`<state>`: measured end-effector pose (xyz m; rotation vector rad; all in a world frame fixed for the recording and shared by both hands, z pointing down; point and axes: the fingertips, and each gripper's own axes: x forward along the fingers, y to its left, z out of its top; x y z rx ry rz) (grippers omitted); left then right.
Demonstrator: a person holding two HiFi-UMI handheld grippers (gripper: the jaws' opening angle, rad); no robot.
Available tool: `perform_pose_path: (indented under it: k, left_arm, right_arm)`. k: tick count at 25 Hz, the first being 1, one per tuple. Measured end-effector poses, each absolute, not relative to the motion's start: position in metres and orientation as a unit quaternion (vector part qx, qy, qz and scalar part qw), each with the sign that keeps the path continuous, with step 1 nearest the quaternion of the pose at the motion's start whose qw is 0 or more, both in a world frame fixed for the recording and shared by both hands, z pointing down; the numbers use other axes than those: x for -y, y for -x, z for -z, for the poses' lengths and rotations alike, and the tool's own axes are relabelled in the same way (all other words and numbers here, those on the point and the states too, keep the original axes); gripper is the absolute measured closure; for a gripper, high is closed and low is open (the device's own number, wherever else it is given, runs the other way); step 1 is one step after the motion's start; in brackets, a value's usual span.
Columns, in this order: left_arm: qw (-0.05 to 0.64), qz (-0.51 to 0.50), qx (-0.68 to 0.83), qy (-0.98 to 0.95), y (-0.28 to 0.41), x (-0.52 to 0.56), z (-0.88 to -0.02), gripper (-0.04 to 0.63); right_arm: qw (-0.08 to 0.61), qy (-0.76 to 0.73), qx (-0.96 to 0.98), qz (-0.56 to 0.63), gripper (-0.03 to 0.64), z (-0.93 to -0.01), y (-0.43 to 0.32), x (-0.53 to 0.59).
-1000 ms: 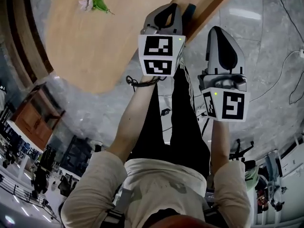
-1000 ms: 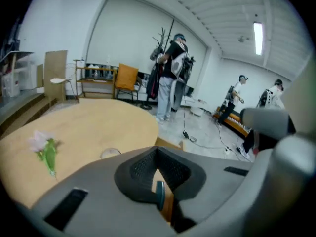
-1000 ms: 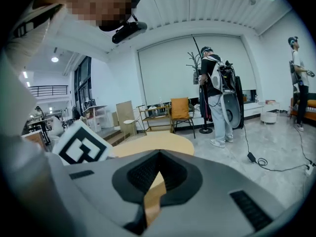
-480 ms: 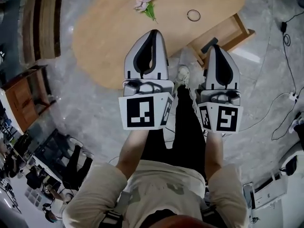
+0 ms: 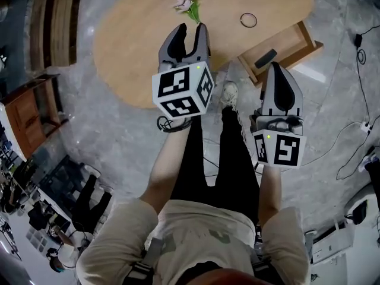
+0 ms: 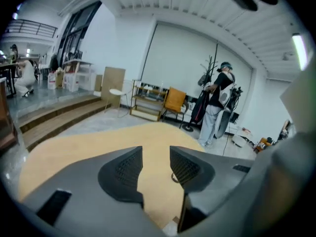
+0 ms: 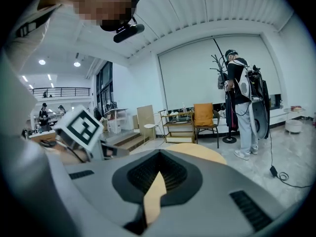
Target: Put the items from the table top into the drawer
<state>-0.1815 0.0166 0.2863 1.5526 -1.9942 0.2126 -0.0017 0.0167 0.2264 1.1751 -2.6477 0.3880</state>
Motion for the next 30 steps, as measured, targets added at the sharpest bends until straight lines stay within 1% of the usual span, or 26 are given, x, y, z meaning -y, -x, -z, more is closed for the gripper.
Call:
perform_pose_path:
  k: [1,4,7,10,17,19,20,27,30]
  left_arm:
    - [0.329,-0.093,0.746,-0.572,0.185,-0.011,-0.317,0.434]
    - [0.405,-0.125,0.737,-0.526,0.200,-0.001,-0.400,0.434]
    - [0.448,-0.150,0.736,-0.485,0.219,0.007,-0.455,0.434]
    - [0.475,-0.162,0.734,-0.457,0.229,0.016,-0.488,0.434]
    - [0.486,-0.196,0.732,-0.435,0.237,0.020,-0.510,0.439]
    - [0.483,-0.203,0.733,-0.433,0.237,0.019,-0.511,0.442]
    - [0.480,-0.208,0.733,-0.434,0.237,0.019,-0.511,0.461]
    - [0.460,-0.230,0.740,-0.435,0.241,0.016,-0.511,0.472]
    - [0.458,-0.222,0.739,-0.441,0.241,0.019,-0.509,0.482]
  right_arm:
    - [0.113,-0.400,0.899,-0.134,0.612,-0.230,-0.002,-0.017]
    - [0.127,-0.401,0.896,-0.140,0.612,-0.239,-0.011,-0.018]
    - [0.138,-0.403,0.893,-0.145,0.612,-0.250,-0.016,-0.016]
    - [0.147,-0.404,0.891,-0.148,0.612,-0.262,-0.022,-0.013]
    - [0.159,-0.391,0.892,-0.160,0.612,-0.271,-0.016,-0.018]
    - [0.160,-0.385,0.895,-0.160,0.612,-0.271,-0.011,-0.017]
    - [0.159,-0.383,0.896,-0.160,0.612,-0.271,-0.009,-0.017]
    - [0.155,-0.385,0.896,-0.159,0.612,-0.272,-0.007,-0.012]
    - [0.157,-0.389,0.894,-0.160,0.612,-0.271,-0.009,-0.014]
